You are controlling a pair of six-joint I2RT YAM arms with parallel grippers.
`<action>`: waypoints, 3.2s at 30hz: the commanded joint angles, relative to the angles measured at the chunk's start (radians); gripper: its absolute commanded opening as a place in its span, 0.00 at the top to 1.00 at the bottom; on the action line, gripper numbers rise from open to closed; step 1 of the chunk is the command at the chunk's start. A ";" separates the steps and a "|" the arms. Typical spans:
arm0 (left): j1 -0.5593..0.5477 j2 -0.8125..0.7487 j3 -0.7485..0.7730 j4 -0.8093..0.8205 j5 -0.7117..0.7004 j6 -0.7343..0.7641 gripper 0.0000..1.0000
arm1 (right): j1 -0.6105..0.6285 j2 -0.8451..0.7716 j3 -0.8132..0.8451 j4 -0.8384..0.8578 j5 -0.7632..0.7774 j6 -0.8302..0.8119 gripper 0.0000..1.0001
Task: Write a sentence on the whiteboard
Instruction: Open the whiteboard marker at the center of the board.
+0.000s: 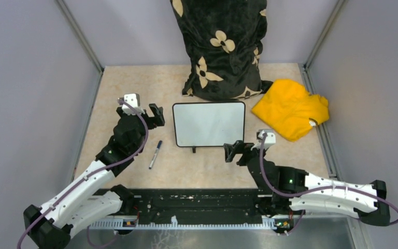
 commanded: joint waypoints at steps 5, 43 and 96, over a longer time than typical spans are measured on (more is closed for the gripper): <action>0.001 0.070 0.093 -0.452 -0.069 -0.274 0.01 | -0.034 -0.045 0.006 0.073 0.106 -0.182 0.02; 0.266 0.663 0.253 -0.727 0.499 -0.099 0.19 | -0.246 0.191 0.261 0.025 -0.338 -0.387 0.01; 0.308 0.749 0.198 -0.609 0.532 -0.163 0.92 | -0.246 0.123 0.221 0.000 -0.250 -0.361 0.06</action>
